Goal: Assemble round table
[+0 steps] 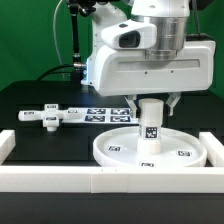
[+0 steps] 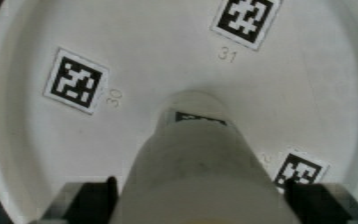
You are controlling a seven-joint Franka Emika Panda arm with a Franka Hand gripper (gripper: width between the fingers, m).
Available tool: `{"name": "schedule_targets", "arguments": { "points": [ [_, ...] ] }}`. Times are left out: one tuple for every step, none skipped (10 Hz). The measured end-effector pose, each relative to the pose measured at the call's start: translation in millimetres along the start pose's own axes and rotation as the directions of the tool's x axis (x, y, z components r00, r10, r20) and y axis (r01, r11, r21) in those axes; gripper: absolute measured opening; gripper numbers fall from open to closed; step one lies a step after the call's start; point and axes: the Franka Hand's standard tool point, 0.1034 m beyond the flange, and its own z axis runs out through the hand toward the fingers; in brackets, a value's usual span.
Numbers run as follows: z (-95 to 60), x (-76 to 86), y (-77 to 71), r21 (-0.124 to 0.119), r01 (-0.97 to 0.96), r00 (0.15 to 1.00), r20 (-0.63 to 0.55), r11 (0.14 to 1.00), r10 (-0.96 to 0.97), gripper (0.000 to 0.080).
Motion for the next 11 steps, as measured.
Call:
{"name": "schedule_targets", "arguments": {
  "points": [
    [-0.4,0.1,0.1,0.0,0.0,1.0,-0.001,1.0,0.0,0.0599],
    [-6.8,-0.9,1.6,-0.002,0.05,0.999,-0.008,0.999,-0.05,0.0599],
    [-17.7,-6.8,6.1,-0.006,0.109,0.994,-0.015,0.994,-0.109,0.064],
    [-27.6,-17.3,10.2,-0.009,0.156,0.987,-0.02,0.988,-0.156,0.0647],
    [-33.7,-27.5,16.0,-0.011,0.183,0.983,-0.021,0.983,-0.183,0.0647],
    [-37.6,-39.3,24.9,-0.012,0.19,0.981,-0.022,0.982,-0.19,0.0649],
    [-36.2,-38.6,23.1,-0.011,0.187,0.982,-0.02,0.982,-0.187,0.0649],
    [-34.6,-37.5,21.4,-0.01,0.193,0.981,-0.018,0.981,-0.194,0.0649],
    [-34.7,-37.8,22.1,-0.011,0.192,0.981,-0.018,0.981,-0.192,0.0649],
    [-34.4,-38.0,22.0,-0.01,0.192,0.981,-0.018,0.981,-0.193,0.0649],
    [-34.1,-39.6,24.1,-0.011,0.212,0.977,-0.02,0.977,-0.213,0.0649]
  ]
}}
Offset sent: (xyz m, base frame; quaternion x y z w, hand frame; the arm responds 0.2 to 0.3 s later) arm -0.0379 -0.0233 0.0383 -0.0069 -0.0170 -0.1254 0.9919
